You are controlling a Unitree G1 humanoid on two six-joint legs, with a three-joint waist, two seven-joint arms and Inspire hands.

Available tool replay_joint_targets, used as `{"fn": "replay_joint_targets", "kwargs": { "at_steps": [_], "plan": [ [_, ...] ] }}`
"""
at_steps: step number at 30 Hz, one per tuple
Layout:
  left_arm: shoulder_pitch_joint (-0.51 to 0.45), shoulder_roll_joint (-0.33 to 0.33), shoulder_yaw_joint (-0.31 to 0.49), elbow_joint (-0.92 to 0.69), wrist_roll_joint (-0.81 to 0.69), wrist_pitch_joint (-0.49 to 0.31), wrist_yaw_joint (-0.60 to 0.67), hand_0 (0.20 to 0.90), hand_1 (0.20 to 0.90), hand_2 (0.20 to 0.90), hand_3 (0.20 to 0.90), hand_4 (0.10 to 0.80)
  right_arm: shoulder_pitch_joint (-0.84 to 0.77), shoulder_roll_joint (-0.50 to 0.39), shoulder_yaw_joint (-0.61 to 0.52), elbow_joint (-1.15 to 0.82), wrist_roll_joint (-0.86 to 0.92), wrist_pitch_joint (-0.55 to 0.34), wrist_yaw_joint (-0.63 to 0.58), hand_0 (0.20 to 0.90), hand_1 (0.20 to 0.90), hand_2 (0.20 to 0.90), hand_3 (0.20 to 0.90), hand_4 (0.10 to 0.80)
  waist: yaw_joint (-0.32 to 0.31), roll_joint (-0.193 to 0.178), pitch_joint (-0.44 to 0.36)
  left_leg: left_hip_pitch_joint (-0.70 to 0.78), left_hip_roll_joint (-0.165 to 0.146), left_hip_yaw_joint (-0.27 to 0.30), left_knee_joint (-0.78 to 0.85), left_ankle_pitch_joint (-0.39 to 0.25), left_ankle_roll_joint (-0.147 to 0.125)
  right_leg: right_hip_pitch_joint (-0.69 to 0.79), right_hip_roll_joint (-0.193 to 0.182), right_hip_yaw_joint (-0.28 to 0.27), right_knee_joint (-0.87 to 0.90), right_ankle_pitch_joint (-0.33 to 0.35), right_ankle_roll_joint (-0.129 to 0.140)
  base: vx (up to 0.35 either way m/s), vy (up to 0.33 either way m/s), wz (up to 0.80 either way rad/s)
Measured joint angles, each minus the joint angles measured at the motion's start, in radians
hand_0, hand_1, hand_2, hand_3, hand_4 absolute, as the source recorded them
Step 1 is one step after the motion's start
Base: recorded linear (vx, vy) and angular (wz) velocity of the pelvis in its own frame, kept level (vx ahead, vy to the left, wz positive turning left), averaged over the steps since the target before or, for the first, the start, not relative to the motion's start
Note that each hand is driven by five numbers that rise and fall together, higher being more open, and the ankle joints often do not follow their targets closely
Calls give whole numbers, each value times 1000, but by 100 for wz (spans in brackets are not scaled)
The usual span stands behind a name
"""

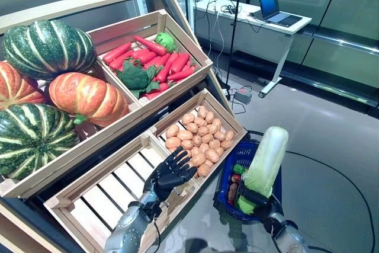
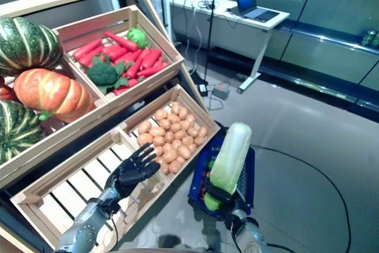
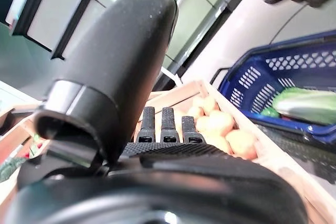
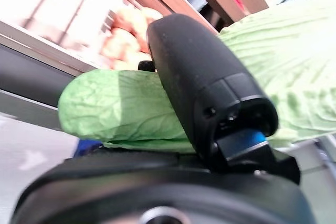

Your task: Put vegetables into the basket

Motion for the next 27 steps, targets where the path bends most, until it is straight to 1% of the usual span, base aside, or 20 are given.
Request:
{"fn": "replay_joint_targets", "kwargs": {
  "at_steps": [3, 6, 8, 12, 14, 17, 19, 21, 24, 26, 27],
  "plan": [
    [0, 3, -1, 0, 1, 0, 17, 900, 900, 900, 900, 800, -62, -31, -18, 16, -9, -33, -76, 300, 300, 300, 300, 400, 2, 11, 6, 0, -1, -4, 0, 0, 0, 2, -1, -3, 0, 0, 0, 44, -76, 4],
    [-2, 3, -7, 0, 2, 0, 27, 900, 900, 900, 900, 800, -121, -73, -34, 36, -11, -39, -110, 300, 300, 300, 300, 400, 3, 22, 13, -1, -1, -14, 0, 1, -1, 7, -1, -20, 0, 0, 0, 12, -55, 10],
    [-6, 4, -9, 0, 3, 0, 28, 900, 900, 900, 900, 800, -188, -104, -52, 96, -12, -42, -121, 300, 300, 300, 300, 400, 7, 30, 20, -10, -1, -26, 0, 4, -1, 5, -1, -27, 0, 0, 0, -22, -55, 16],
    [-62, 32, -54, 30, 3, 3, 29, 900, 900, 900, 900, 800, -360, -193, -56, 317, -9, -38, -149, 300, 300, 300, 300, 400, 34, 49, 44, -58, -2, -57, 0, 20, 1, -26, -1, -56, 0, 2, -3, -51, -36, 22],
    [-84, 44, -66, 31, 1, 3, 30, 900, 900, 900, 900, 800, -427, -228, -58, 390, 8, -28, -153, 300, 300, 300, 300, 400, 53, 60, 61, -91, -1, -60, 7, 29, 2, -58, 0, -58, 0, 10, -8, -119, -28, 8],
    [-137, 76, -96, 33, -2, 0, 31, 900, 900, 900, 900, 800, -526, -258, -117, 493, 73, -4, -153, 300, 300, 300, 300, 400, 69, 72, 124, -143, -3, -86, 9, 49, 5, -95, 1, -82, 4, 19, -13, -150, -45, 22],
    [-184, 102, -122, 35, -2, -4, 46, 900, 900, 900, 900, 800, -587, -294, -128, 541, 81, 8, -157, 300, 300, 300, 300, 400, 81, 81, 184, -172, -3, -92, 11, 59, 6, -116, 2, -94, 4, 26, -17, -86, -66, 20],
    [-208, 109, -130, 38, -3, -9, 57, 900, 900, 900, 900, 800, -621, -312, -130, 576, 113, 13, -157, 300, 300, 300, 300, 400, 82, 89, 223, -192, -4, -114, 11, 67, 7, -125, 2, -112, 4, 27, -17, -70, -53, 26],
    [-232, 116, -147, 39, -45, -60, 92, 900, 900, 900, 900, 800, -679, -323, -135, 609, 119, 19, -157, 300, 300, 300, 300, 400, 85, 99, 269, -242, -5, -124, 22, 71, 8, -162, 0, -133, 5, 30, -19, -166, -26, 16],
    [-283, 119, -161, 39, -64, -95, 109, 900, 900, 900, 900, 800, -740, -346, -135, 626, 120, 27, -157, 300, 300, 300, 300, 400, 85, 113, 327, -290, -5, -129, 62, 70, 9, -193, -5, -138, 24, 32, -21, -172, 17, 17],
    [-309, 120, -164, 39, -70, -115, 122, 900, 900, 900, 900, 800, -786, -352, -134, 649, 129, 34, -157, 300, 300, 300, 300, 400, 86, 116, 354, -327, -3, -128, 100, 65, 12, -225, -11, -142, 58, 24, -29, -128, 38, 10]
  ]
}}
